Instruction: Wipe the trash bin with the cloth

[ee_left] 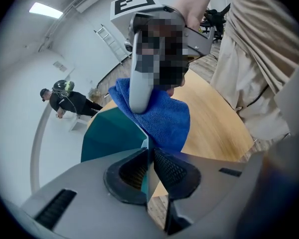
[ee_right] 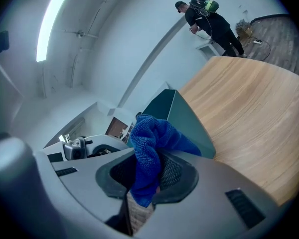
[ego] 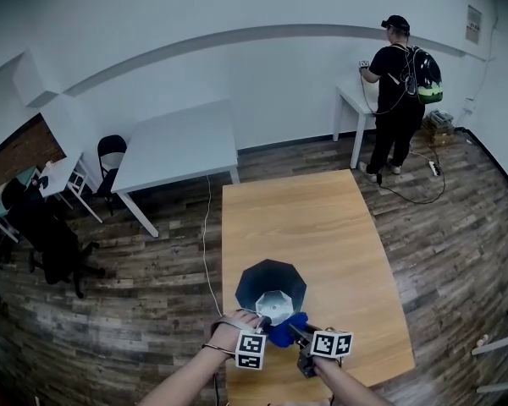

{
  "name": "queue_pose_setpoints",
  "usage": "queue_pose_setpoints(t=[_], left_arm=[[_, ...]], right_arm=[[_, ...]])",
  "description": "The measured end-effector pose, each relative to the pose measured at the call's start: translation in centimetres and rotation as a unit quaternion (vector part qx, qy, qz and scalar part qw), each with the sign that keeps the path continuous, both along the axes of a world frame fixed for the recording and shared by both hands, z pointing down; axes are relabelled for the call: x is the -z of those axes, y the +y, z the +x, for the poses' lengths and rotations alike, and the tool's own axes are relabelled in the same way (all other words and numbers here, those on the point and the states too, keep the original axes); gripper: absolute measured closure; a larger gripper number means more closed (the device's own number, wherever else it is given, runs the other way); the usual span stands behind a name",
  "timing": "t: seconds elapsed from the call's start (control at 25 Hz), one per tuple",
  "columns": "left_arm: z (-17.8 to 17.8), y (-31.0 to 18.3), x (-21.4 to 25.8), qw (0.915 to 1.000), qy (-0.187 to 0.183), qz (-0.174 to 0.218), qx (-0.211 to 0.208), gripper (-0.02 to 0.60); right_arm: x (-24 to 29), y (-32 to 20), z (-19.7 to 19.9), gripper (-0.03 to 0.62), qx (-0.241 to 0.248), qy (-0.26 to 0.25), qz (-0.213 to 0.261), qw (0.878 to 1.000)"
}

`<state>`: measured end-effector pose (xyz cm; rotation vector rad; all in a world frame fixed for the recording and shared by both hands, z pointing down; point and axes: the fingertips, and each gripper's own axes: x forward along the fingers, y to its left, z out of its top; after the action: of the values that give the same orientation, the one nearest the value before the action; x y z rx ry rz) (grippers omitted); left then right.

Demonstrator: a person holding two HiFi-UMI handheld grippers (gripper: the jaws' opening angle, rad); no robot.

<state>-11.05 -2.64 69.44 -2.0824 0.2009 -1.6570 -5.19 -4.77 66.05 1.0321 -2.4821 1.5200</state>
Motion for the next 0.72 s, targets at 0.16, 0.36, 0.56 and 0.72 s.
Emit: queue_pose_setpoints(t=[0.16,0.36,0.56,0.72], left_arm=[[0.3,0.1,-0.2,1.0,0.003,-0.009,0.001,0.53],[0.8,0.0,-0.2,0.9998,0.011,-0.013,0.004,0.531],[0.9,-0.4,-0.2,0.9997,0.018,-0.017,0.007,0.532],[1.2,-0.6,-0.1,0.9995,0.023,-0.02,0.009,0.532]], right_arm=[[-1.2,-0.4,0.5,0.514,0.004,0.008,-0.006,1.0],[-3.4,-1.0,0.8,0.514,0.005,0.017,-0.022,1.0],[-7.0,-1.8,0.6,0.514,0.015,0.035,-0.045,0.998],[-10.5,-2.4,0.7,0.514,0.029,0.058,-0.061,0.996]])
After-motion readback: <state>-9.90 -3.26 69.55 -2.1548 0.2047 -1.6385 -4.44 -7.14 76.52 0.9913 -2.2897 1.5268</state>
